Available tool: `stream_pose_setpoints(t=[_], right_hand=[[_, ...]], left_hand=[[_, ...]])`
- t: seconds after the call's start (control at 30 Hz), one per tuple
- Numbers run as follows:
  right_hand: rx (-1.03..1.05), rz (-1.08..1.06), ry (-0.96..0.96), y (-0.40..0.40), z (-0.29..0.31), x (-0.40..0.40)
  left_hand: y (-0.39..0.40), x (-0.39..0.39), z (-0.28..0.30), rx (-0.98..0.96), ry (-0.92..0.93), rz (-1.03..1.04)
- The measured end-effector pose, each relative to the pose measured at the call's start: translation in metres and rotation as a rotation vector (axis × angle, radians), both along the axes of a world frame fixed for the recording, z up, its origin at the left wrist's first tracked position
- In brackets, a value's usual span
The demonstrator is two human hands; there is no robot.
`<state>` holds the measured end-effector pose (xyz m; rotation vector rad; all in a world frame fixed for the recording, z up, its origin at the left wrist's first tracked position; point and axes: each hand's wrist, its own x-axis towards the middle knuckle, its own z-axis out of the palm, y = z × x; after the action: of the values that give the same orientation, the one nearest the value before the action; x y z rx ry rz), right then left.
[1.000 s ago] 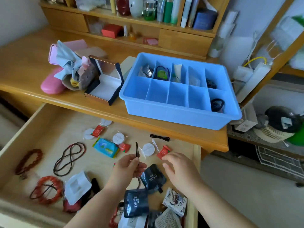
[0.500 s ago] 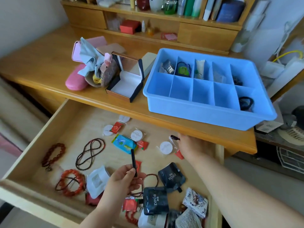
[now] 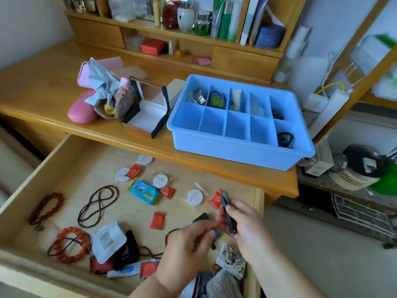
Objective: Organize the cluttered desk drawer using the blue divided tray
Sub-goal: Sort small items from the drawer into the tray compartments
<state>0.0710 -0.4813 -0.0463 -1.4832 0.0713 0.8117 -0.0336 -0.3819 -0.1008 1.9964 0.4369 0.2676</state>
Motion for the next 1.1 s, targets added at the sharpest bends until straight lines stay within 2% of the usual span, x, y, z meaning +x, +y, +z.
stream_pose_setpoints(t=[0.07,0.13,0.17,0.2,0.27,0.33,0.4,0.5,0.6,0.67,0.7,0.77,0.83,0.97,1.1], right_hand=[[-0.014,-0.015,-0.427,-0.011,0.033,0.020],[-0.195,-0.107,-0.967,-0.020,0.066,0.055],[-0.339,-0.171,-1.170,-0.025,0.076,0.078],[-0.479,-0.218,-1.253,-0.027,0.086,0.099],[-0.731,-0.185,-1.197,-0.025,0.092,0.132],[-0.974,0.022,-1.097,-0.018,0.086,0.149],[-1.077,0.159,-1.112,-0.012,0.079,0.150],[-0.975,0.048,-1.304,-0.015,0.065,0.147],[-0.685,-0.129,-1.593,-0.025,0.048,0.122],[-0.524,-0.090,-1.737,-0.029,0.030,0.092],[-0.457,-0.017,-1.747,-0.029,0.018,0.074],[-0.417,0.180,-1.649,-0.032,-0.009,0.045],[-0.479,0.350,-1.483,-0.039,-0.036,0.026],[-0.597,0.435,-1.157,-0.049,-0.067,0.018],[-0.753,0.627,-1.107,-0.036,-0.070,0.020]], left_hand=[[0.006,-0.004,-0.004,-0.023,-0.029,0.084],[0.013,-0.009,-0.012,-0.027,0.031,0.119],[0.016,-0.011,-0.017,-0.033,0.073,0.126],[0.017,-0.012,-0.021,-0.038,0.109,0.137],[0.021,-0.015,-0.026,-0.040,0.162,0.168],[0.026,-0.017,-0.030,-0.047,0.189,0.203],[0.031,-0.016,-0.033,-0.023,0.208,0.247],[0.038,-0.010,-0.038,0.077,0.228,0.258],[0.042,0.006,-0.045,0.257,0.321,0.109],[0.041,0.021,-0.052,0.385,0.438,-0.023],[0.038,0.029,-0.055,0.446,0.493,-0.080],[0.031,0.040,-0.057,0.521,0.585,-0.157],[0.028,0.044,-0.057,0.422,0.584,-0.163],[0.045,0.033,-0.054,0.018,0.411,0.028],[0.081,0.007,-0.046,-0.727,0.144,0.441]])
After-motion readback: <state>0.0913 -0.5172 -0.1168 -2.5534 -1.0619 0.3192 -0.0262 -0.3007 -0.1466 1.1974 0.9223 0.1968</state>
